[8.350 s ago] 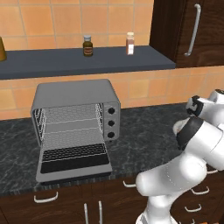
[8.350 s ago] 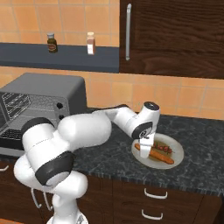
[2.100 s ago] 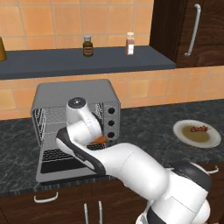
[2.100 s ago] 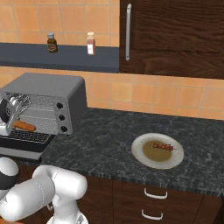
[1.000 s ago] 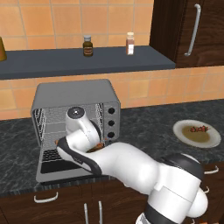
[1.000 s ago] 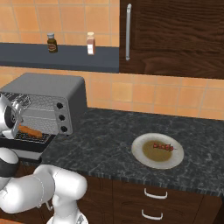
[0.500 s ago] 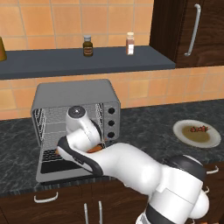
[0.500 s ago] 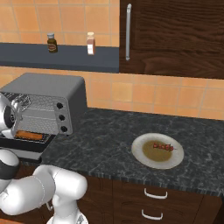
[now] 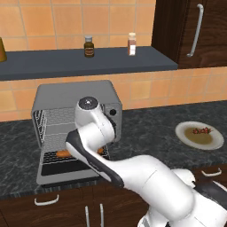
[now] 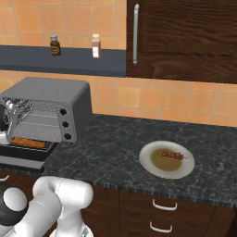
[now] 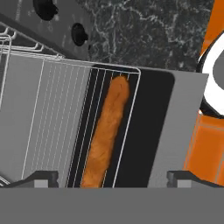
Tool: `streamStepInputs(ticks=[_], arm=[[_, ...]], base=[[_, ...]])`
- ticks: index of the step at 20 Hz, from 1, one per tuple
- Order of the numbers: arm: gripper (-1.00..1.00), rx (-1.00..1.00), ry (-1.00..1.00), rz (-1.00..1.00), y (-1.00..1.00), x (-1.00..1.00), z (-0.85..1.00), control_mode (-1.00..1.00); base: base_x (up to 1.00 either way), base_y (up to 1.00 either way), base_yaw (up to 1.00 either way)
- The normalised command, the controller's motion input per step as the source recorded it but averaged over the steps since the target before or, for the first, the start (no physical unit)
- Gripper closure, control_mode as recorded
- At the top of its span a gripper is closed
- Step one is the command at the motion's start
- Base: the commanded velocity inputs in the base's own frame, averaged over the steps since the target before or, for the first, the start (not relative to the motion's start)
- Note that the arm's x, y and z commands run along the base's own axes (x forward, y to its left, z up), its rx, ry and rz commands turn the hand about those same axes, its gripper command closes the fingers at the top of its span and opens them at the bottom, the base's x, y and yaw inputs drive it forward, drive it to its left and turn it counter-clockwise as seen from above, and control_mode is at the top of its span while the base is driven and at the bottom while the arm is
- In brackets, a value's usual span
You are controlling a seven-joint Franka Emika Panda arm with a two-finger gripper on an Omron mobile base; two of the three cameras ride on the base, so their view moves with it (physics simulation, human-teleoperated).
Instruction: Pick up the kebab skewer and baguette bread, and place them inside the toaster oven. Close the toaster oven door and start by setting the timer.
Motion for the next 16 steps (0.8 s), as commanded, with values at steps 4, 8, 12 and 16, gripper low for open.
streamStepInputs(ticks=[4, 8, 12, 16], arm=[[-1.00, 0.00, 0.00, 0.00, -1.00, -0.61, 0.51, -1.00], [-1.00, 0.00, 0.03, -0.01, -1.00, -0.53, 0.43, -1.00], [-1.00, 0.00, 0.07, -0.11, -1.00, -0.28, 0.26, -1.00], [-1.00, 0.00, 0.12, -0.20, -1.00, -0.04, 0.16, -1.00]], base=[[0.00, 0.00, 0.00], [0.00, 0.00, 0.00], [0.00, 0.00, 0.00], [0.00, 0.00, 0.00]])
